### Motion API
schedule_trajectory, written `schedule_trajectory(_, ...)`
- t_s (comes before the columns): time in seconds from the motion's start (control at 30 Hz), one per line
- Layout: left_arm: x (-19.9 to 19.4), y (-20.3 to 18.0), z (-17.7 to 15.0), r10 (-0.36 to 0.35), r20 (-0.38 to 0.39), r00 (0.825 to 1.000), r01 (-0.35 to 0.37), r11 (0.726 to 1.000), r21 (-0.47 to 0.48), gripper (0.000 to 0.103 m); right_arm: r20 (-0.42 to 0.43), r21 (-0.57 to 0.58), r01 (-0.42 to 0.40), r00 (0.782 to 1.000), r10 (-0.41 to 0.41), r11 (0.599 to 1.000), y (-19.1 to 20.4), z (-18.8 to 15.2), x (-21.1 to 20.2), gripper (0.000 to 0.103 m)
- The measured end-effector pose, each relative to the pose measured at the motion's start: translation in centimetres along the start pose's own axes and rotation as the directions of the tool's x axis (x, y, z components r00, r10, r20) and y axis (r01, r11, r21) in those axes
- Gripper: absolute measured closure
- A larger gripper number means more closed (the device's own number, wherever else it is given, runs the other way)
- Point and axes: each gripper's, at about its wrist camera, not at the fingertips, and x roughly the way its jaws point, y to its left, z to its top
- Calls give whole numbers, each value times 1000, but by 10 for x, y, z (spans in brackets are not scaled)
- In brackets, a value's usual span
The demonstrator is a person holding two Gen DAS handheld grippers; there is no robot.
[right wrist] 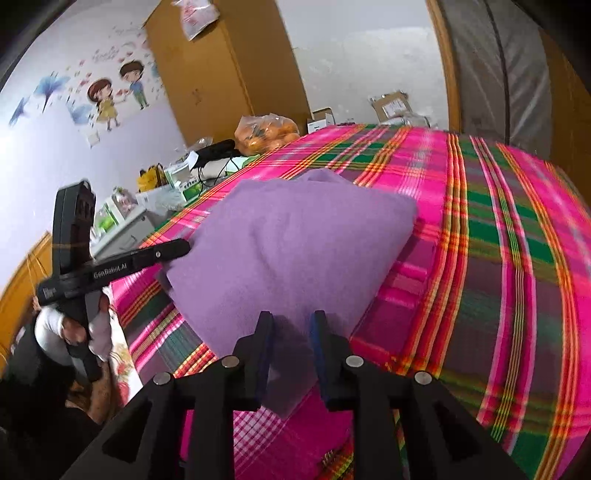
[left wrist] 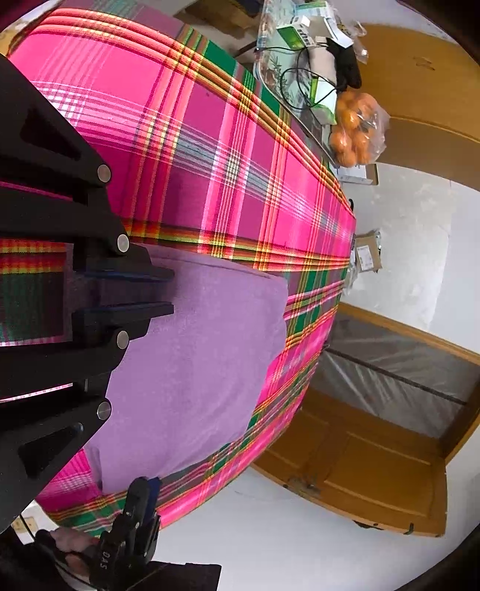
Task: Fold clothes
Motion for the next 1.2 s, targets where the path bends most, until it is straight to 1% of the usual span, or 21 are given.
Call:
schedule_trajectory(0.13,-2,0,-1,0,0,1000,0,1000,0,92,-6,-6,-1,1000,1,1000,0,-2,-2,81)
schedule_trajectory(0.3,-6,3,-3,-12,-3,1000,12,1000,-8,92,-27,21,-35,999,35,999,-11,0,-2,81)
schedule_trajectory(0.4,-7,5,-3,-21,-4,1000,21,1000,-15,92,-17,79,-7,1000,8,997,-27,1,-6,81)
schedule_trajectory(0.47,-6,5,-3,-22,-5,1000,22,1000,-16,92,-23,149,29,999,-26,988,-44,3,-5,81)
schedule_trajectory(0.53,-6,5,-2,-16,-8,1000,16,1000,-15,92,-20,215,34,999,-31,976,-58,4,-6,81)
schedule_trajectory(0.6,-5,3,0,-10,-16,1000,9,1000,-16,92,-9,232,26,1000,-24,972,-62,5,-7,81)
schedule_trajectory(0.7,-3,0,10,4,-33,999,-4,1000,-14,92,-2,225,15,1000,-15,974,-62,7,-7,81)
schedule_trajectory(0.83,6,-9,30,9,-24,1000,-8,1000,25,92,-2,207,-6,1000,7,978,-56,12,2,81)
schedule_trajectory(0.9,17,-15,44,8,-22,1000,-6,998,60,92,2,199,-6,1000,6,980,-53,17,6,81)
schedule_trajectory(0.97,33,-18,56,24,-39,999,-20,996,88,91,9,192,-7,1000,6,981,-52,23,10,81)
schedule_trajectory(1.03,50,-20,68,45,-59,997,-39,993,109,91,15,194,1,1000,-4,981,-55,31,16,80)
schedule_trajectory(1.1,59,-22,76,64,-64,996,-56,991,119,91,20,198,10,1000,-14,980,-60,42,22,80)
schedule_trajectory(1.2,71,-21,83,82,-75,994,-74,992,103,91,34,220,41,998,-50,975,-71,60,32,79)
